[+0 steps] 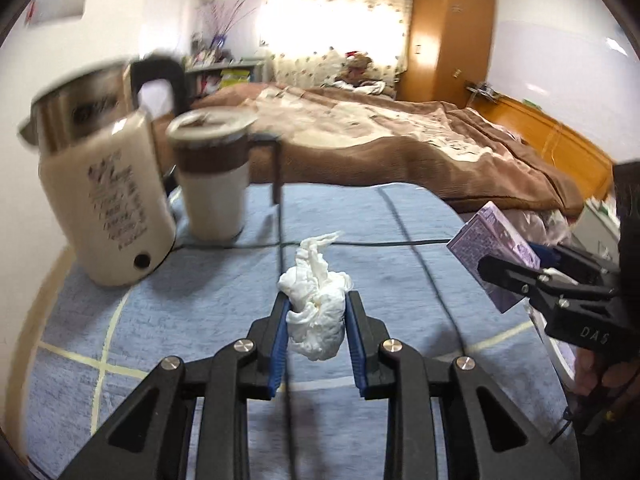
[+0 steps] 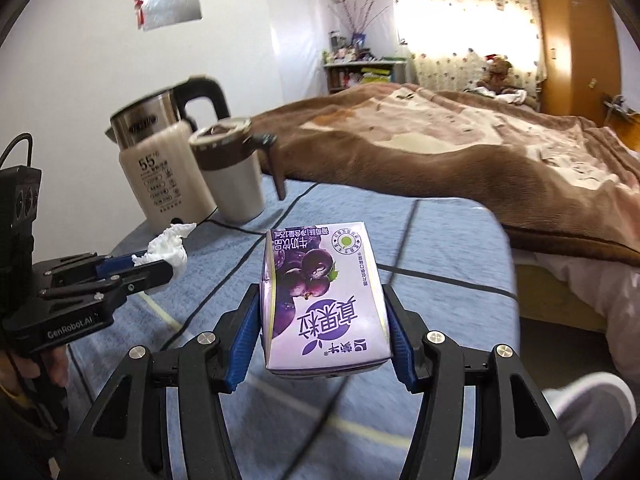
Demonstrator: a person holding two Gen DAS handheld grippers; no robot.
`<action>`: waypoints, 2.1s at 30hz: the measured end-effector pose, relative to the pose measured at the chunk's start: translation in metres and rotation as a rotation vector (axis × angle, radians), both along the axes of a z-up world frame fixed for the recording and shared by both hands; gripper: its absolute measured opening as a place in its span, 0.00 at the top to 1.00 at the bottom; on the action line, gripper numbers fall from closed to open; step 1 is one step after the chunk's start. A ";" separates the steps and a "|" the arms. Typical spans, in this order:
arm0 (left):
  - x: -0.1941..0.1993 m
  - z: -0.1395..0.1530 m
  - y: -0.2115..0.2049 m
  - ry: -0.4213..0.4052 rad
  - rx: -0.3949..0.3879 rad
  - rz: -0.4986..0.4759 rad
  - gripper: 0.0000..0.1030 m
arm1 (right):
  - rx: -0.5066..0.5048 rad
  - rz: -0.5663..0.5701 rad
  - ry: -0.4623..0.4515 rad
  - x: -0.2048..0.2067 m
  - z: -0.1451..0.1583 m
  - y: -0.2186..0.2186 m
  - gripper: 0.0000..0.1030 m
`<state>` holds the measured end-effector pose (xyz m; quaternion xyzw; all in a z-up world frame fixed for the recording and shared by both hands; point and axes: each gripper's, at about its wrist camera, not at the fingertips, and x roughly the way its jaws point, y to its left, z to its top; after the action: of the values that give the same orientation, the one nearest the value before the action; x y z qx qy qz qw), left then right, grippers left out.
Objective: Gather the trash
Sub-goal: 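Carry the juice carton and tissue over the bin and open both tools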
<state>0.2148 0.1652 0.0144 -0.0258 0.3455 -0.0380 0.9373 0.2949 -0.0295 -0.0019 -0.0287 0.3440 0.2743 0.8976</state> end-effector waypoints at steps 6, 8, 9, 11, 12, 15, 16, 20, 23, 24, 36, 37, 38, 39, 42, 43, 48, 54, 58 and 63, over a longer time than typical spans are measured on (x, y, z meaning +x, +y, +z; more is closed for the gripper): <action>-0.007 0.017 -0.051 -0.025 0.003 -0.090 0.73 | 0.008 -0.082 -0.030 -0.026 0.021 -0.051 0.44; -0.010 0.021 -0.065 -0.036 -0.004 -0.114 0.73 | 0.012 -0.114 -0.042 -0.037 0.027 -0.071 0.44; -0.012 0.022 -0.073 -0.041 0.002 -0.124 0.73 | 0.013 -0.122 -0.046 -0.039 0.028 -0.077 0.44; -0.016 0.025 -0.091 -0.046 -0.004 -0.159 0.73 | 0.012 -0.151 -0.055 -0.049 0.033 -0.096 0.44; -0.018 0.027 -0.100 -0.049 0.002 -0.170 0.72 | 0.011 -0.160 -0.058 -0.052 0.035 -0.102 0.44; -0.024 0.029 -0.131 -0.051 -0.003 -0.226 0.72 | -0.002 -0.199 -0.067 -0.064 0.039 -0.127 0.44; -0.025 0.029 -0.141 -0.053 -0.001 -0.245 0.72 | -0.003 -0.214 -0.069 -0.068 0.039 -0.136 0.44; -0.026 0.025 -0.182 -0.028 -0.032 -0.323 0.72 | -0.008 -0.284 -0.058 -0.080 0.038 -0.175 0.44; -0.022 0.019 -0.208 0.000 -0.056 -0.364 0.72 | -0.035 -0.335 -0.036 -0.085 0.031 -0.199 0.44; -0.020 0.016 -0.217 0.010 -0.059 -0.377 0.72 | -0.042 -0.349 -0.029 -0.087 0.028 -0.207 0.44; -0.017 -0.018 -0.291 0.113 -0.022 -0.453 0.69 | -0.142 -0.477 0.146 -0.078 -0.030 -0.278 0.43; -0.016 -0.019 -0.293 0.119 -0.026 -0.454 0.68 | -0.157 -0.484 0.155 -0.077 -0.034 -0.280 0.43; -0.016 -0.020 -0.295 0.121 -0.025 -0.451 0.65 | -0.171 -0.493 0.152 -0.077 -0.037 -0.281 0.43; -0.017 -0.020 -0.297 0.117 -0.018 -0.449 0.61 | -0.178 -0.499 0.150 -0.077 -0.038 -0.281 0.43; -0.017 -0.020 -0.300 0.114 -0.014 -0.445 0.52 | -0.170 -0.520 0.151 -0.079 -0.040 -0.287 0.41; -0.018 -0.018 -0.300 0.107 -0.018 -0.446 0.51 | -0.156 -0.523 0.151 -0.080 -0.039 -0.288 0.38; -0.021 -0.015 -0.298 0.100 -0.026 -0.433 0.44 | -0.119 -0.539 0.145 -0.083 -0.034 -0.289 0.38; -0.037 -0.009 -0.291 0.062 -0.016 -0.419 0.41 | -0.109 -0.556 0.089 -0.102 -0.020 -0.281 0.38; -0.052 -0.005 -0.287 0.033 -0.005 -0.402 0.41 | -0.080 -0.587 0.047 -0.123 -0.011 -0.278 0.38; -0.070 -0.001 -0.280 -0.003 0.006 -0.359 0.40 | -0.040 -0.627 0.010 -0.149 -0.002 -0.274 0.38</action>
<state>0.1444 -0.1149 0.0135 0.0390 0.3431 -0.2040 0.9161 0.1459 -0.3034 -0.0038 0.0625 0.3457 -0.0224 0.9360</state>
